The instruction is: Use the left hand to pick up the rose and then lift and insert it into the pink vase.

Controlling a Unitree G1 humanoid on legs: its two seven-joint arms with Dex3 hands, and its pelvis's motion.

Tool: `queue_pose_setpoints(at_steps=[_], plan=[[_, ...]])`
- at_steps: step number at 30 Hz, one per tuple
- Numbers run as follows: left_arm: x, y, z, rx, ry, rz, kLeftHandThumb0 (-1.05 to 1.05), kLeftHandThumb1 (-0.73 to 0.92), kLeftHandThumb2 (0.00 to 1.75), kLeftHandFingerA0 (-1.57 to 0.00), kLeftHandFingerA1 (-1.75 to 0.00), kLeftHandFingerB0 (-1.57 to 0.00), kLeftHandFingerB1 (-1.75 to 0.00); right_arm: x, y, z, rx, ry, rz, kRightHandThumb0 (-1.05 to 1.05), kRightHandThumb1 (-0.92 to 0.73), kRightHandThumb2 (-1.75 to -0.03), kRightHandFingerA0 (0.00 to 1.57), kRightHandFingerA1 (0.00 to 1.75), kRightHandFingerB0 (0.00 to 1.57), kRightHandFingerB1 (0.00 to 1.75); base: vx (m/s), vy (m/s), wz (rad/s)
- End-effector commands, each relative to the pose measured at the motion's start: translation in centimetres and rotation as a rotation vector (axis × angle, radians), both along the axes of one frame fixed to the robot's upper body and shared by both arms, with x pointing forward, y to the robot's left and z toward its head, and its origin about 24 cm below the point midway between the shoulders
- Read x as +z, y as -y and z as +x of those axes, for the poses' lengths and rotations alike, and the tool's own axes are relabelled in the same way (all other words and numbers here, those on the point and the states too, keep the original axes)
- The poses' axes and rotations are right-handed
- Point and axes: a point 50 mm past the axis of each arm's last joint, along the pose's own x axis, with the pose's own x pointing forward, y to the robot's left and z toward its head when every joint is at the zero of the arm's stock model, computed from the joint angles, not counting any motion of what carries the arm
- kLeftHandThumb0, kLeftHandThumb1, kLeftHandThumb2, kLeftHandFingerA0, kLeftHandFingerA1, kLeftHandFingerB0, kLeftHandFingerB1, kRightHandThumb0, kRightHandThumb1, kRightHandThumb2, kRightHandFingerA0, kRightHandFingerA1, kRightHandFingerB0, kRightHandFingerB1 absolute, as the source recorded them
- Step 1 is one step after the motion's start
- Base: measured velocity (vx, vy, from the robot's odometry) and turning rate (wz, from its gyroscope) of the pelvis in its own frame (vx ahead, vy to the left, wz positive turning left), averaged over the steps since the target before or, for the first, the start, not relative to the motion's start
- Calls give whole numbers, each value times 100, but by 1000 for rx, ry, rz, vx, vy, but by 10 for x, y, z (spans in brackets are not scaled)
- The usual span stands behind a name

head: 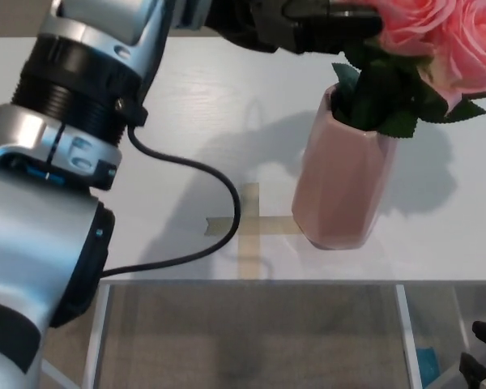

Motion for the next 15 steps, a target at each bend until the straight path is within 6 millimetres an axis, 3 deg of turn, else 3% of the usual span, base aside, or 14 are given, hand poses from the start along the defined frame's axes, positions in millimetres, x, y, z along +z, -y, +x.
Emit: queue_pose_setpoints(at_steps=[1, 6, 15], plan=[[9, -7, -1, -7, -5, -1, -63, 38, 76, 0, 0, 0, -12, -1, 1, -2, -10, -1, 5, -19, -63, -58, 63, 53, 57, 49, 0, 0, 0], [17, -19, 3, 28, 3, 22, -64, 39, 77, 0, 0, 0, -10, -1, 1, -2, -15, 5, 15, -19, -63, -58, 63, 53, 57, 49, 0, 0, 0], [20, -74, 7, 73, -49, -18, -63, 39, 76, 0, 0, 0, -9, -3, 0, -5, -18, -5, 11, -19, -63, -58, 63, 52, 57, 49, 0, 0, 0]])
